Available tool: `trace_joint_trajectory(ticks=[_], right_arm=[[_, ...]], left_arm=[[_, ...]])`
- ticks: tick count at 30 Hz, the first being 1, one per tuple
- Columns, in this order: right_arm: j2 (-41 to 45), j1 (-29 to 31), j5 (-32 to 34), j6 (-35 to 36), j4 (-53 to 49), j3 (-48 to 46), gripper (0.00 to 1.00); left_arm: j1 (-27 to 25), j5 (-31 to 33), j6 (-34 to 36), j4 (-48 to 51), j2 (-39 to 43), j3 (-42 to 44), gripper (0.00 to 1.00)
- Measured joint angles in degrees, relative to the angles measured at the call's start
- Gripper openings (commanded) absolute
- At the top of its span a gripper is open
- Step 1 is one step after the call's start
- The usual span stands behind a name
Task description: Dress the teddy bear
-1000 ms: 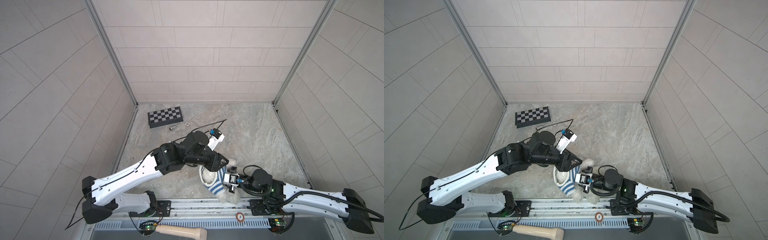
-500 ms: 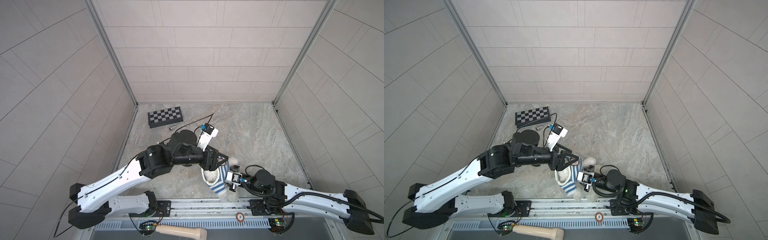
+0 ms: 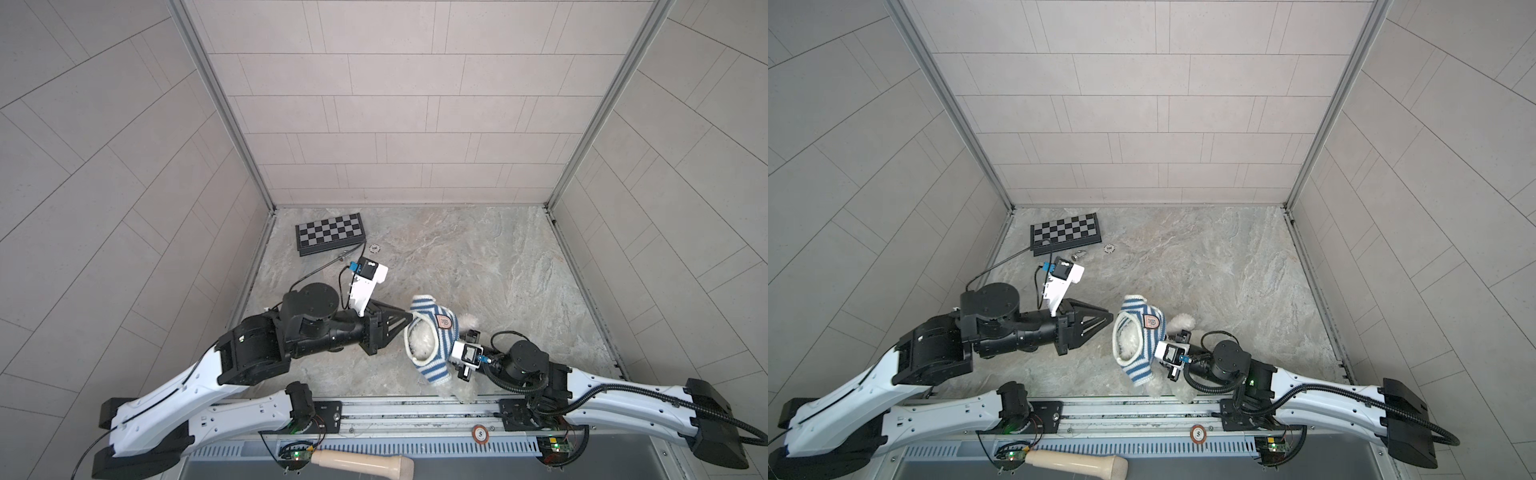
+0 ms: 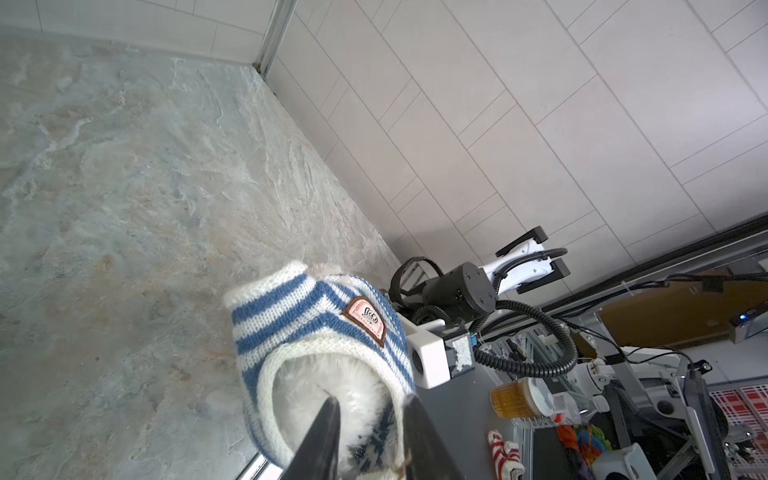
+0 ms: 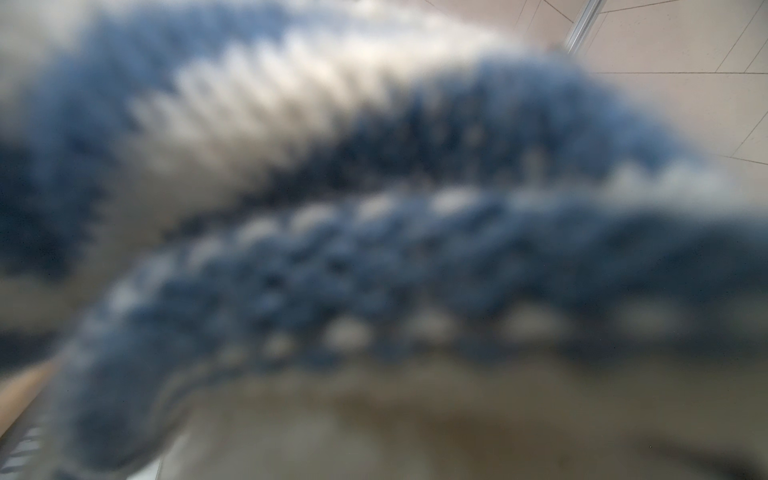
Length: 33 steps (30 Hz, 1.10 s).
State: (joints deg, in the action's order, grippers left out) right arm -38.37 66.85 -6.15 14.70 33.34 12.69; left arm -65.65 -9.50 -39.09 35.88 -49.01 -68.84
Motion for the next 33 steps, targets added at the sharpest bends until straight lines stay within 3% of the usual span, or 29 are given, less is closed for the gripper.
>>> trace_joint_trajectory(ticks=[6, 13, 33], right_arm=[[-0.52, 0.02, 0.22, 0.11, 0.81, 0.0, 0.0], [-0.52, 0.02, 0.22, 0.11, 1.2, 0.0, 0.0], [-0.59, 0.0, 0.22, 0.11, 0.26, -0.02, 0.0]], left_arm=[[-1.03, -0.28, 0.11, 1.46, -4.66, 0.11, 0.38], [-1.03, -0.52, 0.81, 2.4, -6.23, 0.55, 0.54], [-1.03, -3.15, 1.55, -0.48, -10.14, 2.64, 0.65]])
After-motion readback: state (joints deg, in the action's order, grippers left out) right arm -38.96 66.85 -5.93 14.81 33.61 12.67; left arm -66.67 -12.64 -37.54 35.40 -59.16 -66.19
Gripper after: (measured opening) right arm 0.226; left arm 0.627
